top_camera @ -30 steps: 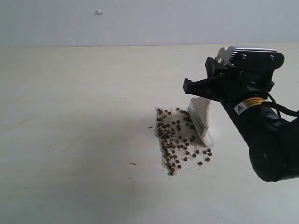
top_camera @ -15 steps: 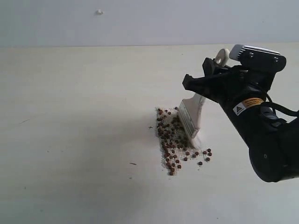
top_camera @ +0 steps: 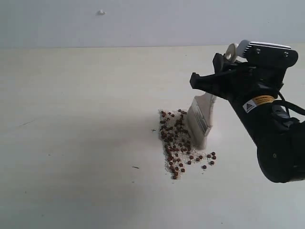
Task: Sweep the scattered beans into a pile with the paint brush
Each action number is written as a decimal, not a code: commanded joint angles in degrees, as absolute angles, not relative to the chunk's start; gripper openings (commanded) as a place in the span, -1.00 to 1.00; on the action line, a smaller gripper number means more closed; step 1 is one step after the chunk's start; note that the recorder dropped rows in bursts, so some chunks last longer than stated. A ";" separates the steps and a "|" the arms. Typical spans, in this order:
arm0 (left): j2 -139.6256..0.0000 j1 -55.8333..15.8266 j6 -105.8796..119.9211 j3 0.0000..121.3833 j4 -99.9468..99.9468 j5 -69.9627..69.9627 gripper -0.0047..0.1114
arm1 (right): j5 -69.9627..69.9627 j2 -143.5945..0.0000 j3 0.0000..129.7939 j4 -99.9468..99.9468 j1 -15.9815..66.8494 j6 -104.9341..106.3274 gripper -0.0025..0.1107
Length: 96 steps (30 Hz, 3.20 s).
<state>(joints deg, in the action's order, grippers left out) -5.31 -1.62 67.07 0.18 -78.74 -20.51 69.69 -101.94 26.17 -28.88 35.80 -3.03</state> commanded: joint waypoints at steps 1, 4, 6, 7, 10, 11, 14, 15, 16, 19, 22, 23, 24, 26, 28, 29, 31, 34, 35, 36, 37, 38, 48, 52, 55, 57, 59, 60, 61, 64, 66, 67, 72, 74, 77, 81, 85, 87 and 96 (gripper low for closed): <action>-5.37 -1.96 67.33 0.00 -78.73 -20.68 -0.92 | 69.06 -98.74 26.28 -30.07 35.66 2.00 -0.96; -5.37 -1.96 67.33 0.00 -78.73 -20.68 -0.92 | 68.83 -97.39 26.28 -30.37 35.66 2.67 -0.96; -5.37 -1.96 67.33 0.00 -78.73 -20.68 -0.92 | 68.95 -96.77 26.28 -32.30 35.66 4.21 -0.96; -5.37 -1.96 67.33 0.00 -78.73 -20.68 -0.92 | 69.22 -96.65 26.48 -33.73 35.66 5.83 -0.96; -5.37 -1.96 67.33 0.00 -78.73 -20.68 -0.92 | 68.94 -96.65 27.97 -36.69 35.52 13.30 -0.96; -5.37 -1.96 67.33 0.00 -78.73 -20.68 -0.92 | 68.02 -96.78 28.75 -36.31 35.16 15.65 -0.96; -5.37 -1.96 67.33 0.00 -78.73 -20.68 -0.92 | 61.54 -96.78 32.58 -32.54 33.95 19.36 -0.96; -5.37 -1.96 67.33 0.00 -78.73 -20.68 -0.92 | 59.50 -96.86 33.80 -31.09 33.54 19.83 -0.96; -5.37 -1.96 67.33 0.00 -78.73 -20.68 -0.92 | 56.98 -96.86 35.50 -30.08 33.26 20.62 -0.96; -5.37 -1.96 67.33 0.00 -78.73 -20.68 -0.92 | 53.84 -96.86 38.53 -29.63 32.43 25.99 -0.96; -5.37 -1.96 67.33 0.00 -78.73 -20.68 -0.92 | 52.90 -96.86 39.31 -28.65 30.75 27.58 -0.96; -5.37 -1.96 67.33 0.00 -78.73 -20.68 -0.92 | 52.52 -96.86 39.19 -27.39 30.05 25.89 -0.96; -5.37 -1.96 67.33 0.00 -78.73 -20.68 -0.92 | 51.85 -96.86 38.86 -24.52 29.01 23.45 -0.96; -5.37 -1.96 67.33 0.00 -78.73 -20.68 -0.92 | 51.12 -97.00 38.40 -15.49 26.74 17.24 -0.96; -5.37 -1.96 67.33 0.00 -78.73 -20.68 -0.92 | 50.98 -97.86 38.31 -8.70 24.21 10.39 -0.96; -5.37 -1.96 67.33 0.00 -78.73 -20.68 -0.92 | 51.20 -98.44 38.31 -6.17 23.22 7.59 -0.96; -5.37 -1.96 67.33 0.00 -78.73 -20.68 -0.92 | 52.50 -100.33 38.31 -4.62 21.95 5.36 -0.96; -5.37 -1.96 67.33 0.00 -78.73 -20.68 -0.92 | 54.31 -103.11 38.31 -5.76 21.81 5.91 -0.96; -5.37 -1.96 67.33 0.00 -78.73 -20.68 -0.92 | 55.50 -104.66 38.31 -6.06 21.81 5.91 -0.96; -5.37 -1.96 67.33 0.00 -78.73 -20.68 -0.92 | 56.04 -105.43 38.31 -6.18 21.81 5.77 -0.96; -5.37 -1.96 67.33 0.00 -78.73 -20.68 -0.92 | 56.75 -106.88 38.31 -6.30 21.81 4.59 -0.96; -5.37 -1.96 67.33 0.00 -78.73 -20.68 -0.92 | 57.05 -107.82 38.31 -6.08 21.81 4.38 -0.96; -5.37 -1.96 67.33 0.00 -78.73 -20.68 -0.92 | 58.18 -109.44 38.31 8.24 21.94 -5.95 -0.96; -5.37 -1.96 67.33 0.00 -78.73 -20.68 -0.92 | 58.18 -109.44 38.31 13.40 21.94 -8.27 -0.96; -5.37 -1.96 67.33 0.00 -78.73 -20.68 -0.92 | 58.18 -109.44 38.31 14.67 21.94 -9.71 -0.96; -5.37 -1.96 67.33 0.00 -78.73 -20.68 -0.92 | 58.18 -109.44 38.31 15.10 21.94 -9.72 -0.96; -5.37 -1.96 67.33 0.00 -78.73 -20.68 -0.92 | 58.18 -109.44 38.31 14.74 21.94 -9.72 -0.96; -5.37 -1.96 67.33 0.00 -78.73 -20.68 -0.92 | 58.18 -109.23 38.31 13.95 21.94 -9.72 -0.96; -5.37 -1.96 67.33 0.00 -78.73 -20.68 -0.92 | 58.18 -109.00 38.31 12.81 21.94 -9.72 -0.96; -5.37 -1.96 67.33 0.00 -78.73 -20.68 -0.92 | 57.57 -107.27 38.31 9.05 21.94 -8.12 -0.96; -5.37 -1.96 67.33 0.00 -78.73 -20.68 -0.92 | 56.39 -105.74 38.31 6.72 21.94 -6.63 -0.96; -5.37 -1.96 67.33 0.00 -78.73 -20.68 -0.92 | 55.50 -104.79 38.31 5.59 21.94 -5.83 -0.96; -5.37 -1.96 67.33 0.00 -78.73 -20.68 -0.92 | 48.64 -100.05 38.31 4.36 21.94 -4.59 -0.96; -5.37 -1.96 67.33 0.00 -78.73 -20.68 -0.92 | 46.59 -98.20 37.69 4.03 21.94 -4.59 -0.96; -5.37 -1.96 67.33 0.00 -78.73 -20.68 -0.92 | 46.35 -95.36 35.43 -1.25 21.94 -4.24 -0.96; -5.37 -1.96 67.33 0.00 -78.73 -20.68 -0.92 | 48.88 -91.15 29.34 -11.87 21.94 0.85 -0.96; -5.37 -1.96 67.33 0.00 -78.73 -20.68 -0.92 | 53.05 -86.22 22.23 -16.55 21.94 0.75 -0.96; -5.37 -1.96 67.33 0.00 -78.73 -20.68 -0.92 | 54.35 -83.62 18.75 -16.85 21.94 -0.73 -0.96; -5.37 -1.96 67.33 0.00 -78.73 -20.68 -0.92 | 59.26 -77.97 8.22 -22.63 21.94 -3.18 -0.96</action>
